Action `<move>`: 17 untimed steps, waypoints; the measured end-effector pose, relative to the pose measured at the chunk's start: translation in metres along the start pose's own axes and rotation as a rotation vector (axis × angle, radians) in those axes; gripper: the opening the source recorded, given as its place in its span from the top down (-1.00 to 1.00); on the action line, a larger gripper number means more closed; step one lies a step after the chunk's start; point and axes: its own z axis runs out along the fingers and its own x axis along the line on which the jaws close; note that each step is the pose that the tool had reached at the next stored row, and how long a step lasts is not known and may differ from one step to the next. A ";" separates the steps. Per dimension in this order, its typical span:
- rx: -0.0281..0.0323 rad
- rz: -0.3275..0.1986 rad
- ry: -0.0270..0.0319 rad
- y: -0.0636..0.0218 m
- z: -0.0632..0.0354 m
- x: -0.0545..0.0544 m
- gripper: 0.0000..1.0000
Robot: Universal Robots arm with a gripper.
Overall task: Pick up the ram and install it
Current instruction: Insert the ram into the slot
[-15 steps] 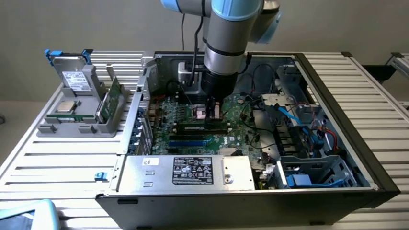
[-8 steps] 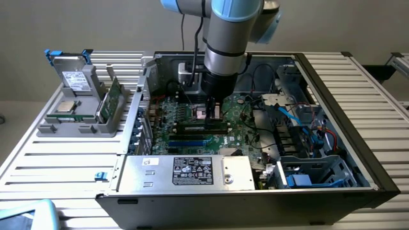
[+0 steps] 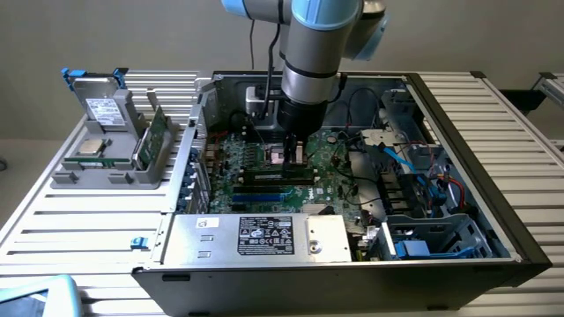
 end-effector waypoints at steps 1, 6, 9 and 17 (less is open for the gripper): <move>0.0000 0.000 0.0000 0.0000 0.0000 0.000 0.69; 0.0001 0.000 -0.0002 0.0000 0.0002 0.000 0.69; 0.0000 0.000 0.0001 -0.0001 0.0006 0.000 0.69; 0.0000 0.000 -0.0001 -0.0002 0.0015 0.000 0.69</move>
